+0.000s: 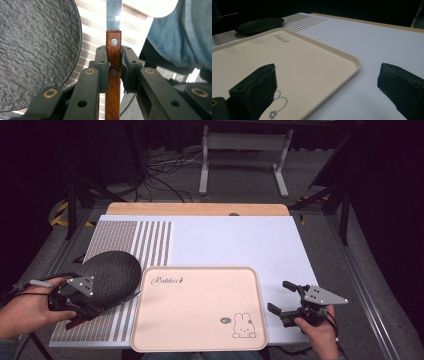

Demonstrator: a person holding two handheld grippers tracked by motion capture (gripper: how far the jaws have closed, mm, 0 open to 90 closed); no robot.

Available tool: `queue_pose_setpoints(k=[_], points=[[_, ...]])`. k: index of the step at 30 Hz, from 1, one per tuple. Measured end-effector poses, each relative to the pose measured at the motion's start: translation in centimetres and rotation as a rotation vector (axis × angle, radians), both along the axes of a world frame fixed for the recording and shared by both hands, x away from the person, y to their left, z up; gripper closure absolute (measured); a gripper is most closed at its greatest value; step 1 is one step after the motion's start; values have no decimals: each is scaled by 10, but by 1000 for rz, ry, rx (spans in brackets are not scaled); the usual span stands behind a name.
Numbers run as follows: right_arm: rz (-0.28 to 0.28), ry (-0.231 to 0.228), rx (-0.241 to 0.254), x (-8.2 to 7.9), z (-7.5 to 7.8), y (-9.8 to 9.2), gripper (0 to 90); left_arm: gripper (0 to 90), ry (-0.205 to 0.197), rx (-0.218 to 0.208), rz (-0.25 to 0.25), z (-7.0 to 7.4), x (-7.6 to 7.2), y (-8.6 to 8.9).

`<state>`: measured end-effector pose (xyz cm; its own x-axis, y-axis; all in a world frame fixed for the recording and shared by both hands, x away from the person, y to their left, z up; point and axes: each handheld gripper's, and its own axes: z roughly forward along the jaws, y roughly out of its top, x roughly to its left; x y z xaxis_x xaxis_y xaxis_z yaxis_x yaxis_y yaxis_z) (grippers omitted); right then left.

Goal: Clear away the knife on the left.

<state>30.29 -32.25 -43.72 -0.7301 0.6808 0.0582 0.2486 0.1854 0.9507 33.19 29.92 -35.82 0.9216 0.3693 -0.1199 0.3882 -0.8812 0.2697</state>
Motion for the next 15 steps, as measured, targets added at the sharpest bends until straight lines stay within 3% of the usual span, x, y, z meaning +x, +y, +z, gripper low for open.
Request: queue_pose_setpoints(k=[3, 6, 9, 12, 15], points=[[1, 1, -2, 0, 0, 0, 34, 778, -14, -25, 17, 4, -3, -7], [4, 3, -3, 0, 0, 0, 34, 778, 21, -52, 62, 6, -4, -13], [5, 2, -2, 0, -1, 0, 34, 778, 49, -73, 141, 5, -3, -18], [4, -1, -1, -1, 0, 0, 33, 778, 43, -78, 200, 5, -3, -24], [4, -3, -1, -1, 0, 0, 34, 778, 38, -81, 220, 5, -4, -27]])
